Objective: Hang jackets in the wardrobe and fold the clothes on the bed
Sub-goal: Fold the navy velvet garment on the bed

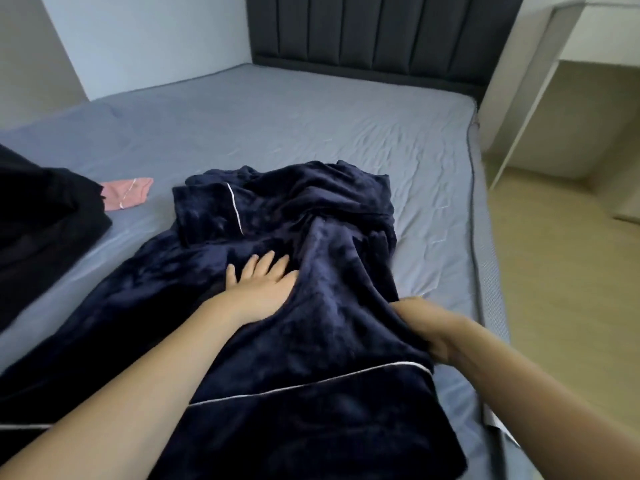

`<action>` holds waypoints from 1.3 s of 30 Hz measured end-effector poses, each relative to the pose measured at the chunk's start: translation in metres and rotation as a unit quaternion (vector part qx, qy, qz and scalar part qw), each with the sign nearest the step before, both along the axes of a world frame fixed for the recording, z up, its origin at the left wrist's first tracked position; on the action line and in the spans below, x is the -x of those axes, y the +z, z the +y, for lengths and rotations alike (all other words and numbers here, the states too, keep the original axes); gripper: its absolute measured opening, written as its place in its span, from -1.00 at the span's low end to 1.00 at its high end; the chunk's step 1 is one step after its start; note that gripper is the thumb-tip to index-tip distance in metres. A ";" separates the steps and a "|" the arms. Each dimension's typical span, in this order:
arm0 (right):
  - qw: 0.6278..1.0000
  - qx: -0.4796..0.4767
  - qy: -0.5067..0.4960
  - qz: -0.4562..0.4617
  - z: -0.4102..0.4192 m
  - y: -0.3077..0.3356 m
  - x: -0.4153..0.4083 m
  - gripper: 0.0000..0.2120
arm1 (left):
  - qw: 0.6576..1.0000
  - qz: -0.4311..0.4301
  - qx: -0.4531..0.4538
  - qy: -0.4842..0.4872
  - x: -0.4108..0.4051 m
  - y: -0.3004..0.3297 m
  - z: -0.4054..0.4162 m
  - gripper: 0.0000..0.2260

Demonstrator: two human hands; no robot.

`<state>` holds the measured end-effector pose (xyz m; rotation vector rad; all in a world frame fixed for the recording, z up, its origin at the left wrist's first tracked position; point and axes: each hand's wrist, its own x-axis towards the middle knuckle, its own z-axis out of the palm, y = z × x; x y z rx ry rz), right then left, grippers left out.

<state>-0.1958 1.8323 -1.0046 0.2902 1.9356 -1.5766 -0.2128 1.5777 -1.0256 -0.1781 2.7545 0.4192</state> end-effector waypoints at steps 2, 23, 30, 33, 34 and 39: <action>0.998 0.054 -0.030 -0.031 0.013 0.013 -0.002 -0.78 | 0.999 0.021 -0.034 -0.006 -0.040 0.012 0.008 -0.41; 0.824 -0.525 0.113 0.181 0.077 0.025 -0.067 -0.60 | 0.938 -0.235 0.159 -0.201 -0.145 0.055 0.075 0.25; 0.602 -0.569 0.396 0.397 0.000 0.051 -0.076 -0.71 | 0.951 0.076 0.269 -0.135 -0.167 0.044 0.040 -0.53; 0.726 -0.386 0.361 0.440 -0.035 0.083 -0.084 -0.67 | 0.970 0.138 0.188 -0.070 -0.161 0.050 0.002 -0.67; 0.779 -0.300 0.350 0.425 -0.047 0.092 -0.088 -0.72 | 0.973 0.150 0.168 -0.053 -0.161 0.051 -0.005 -0.65; 0.567 -0.587 0.570 0.095 -0.081 0.072 -0.127 -0.24 | 0.961 0.174 0.215 -0.029 -0.183 0.038 -0.021 -0.47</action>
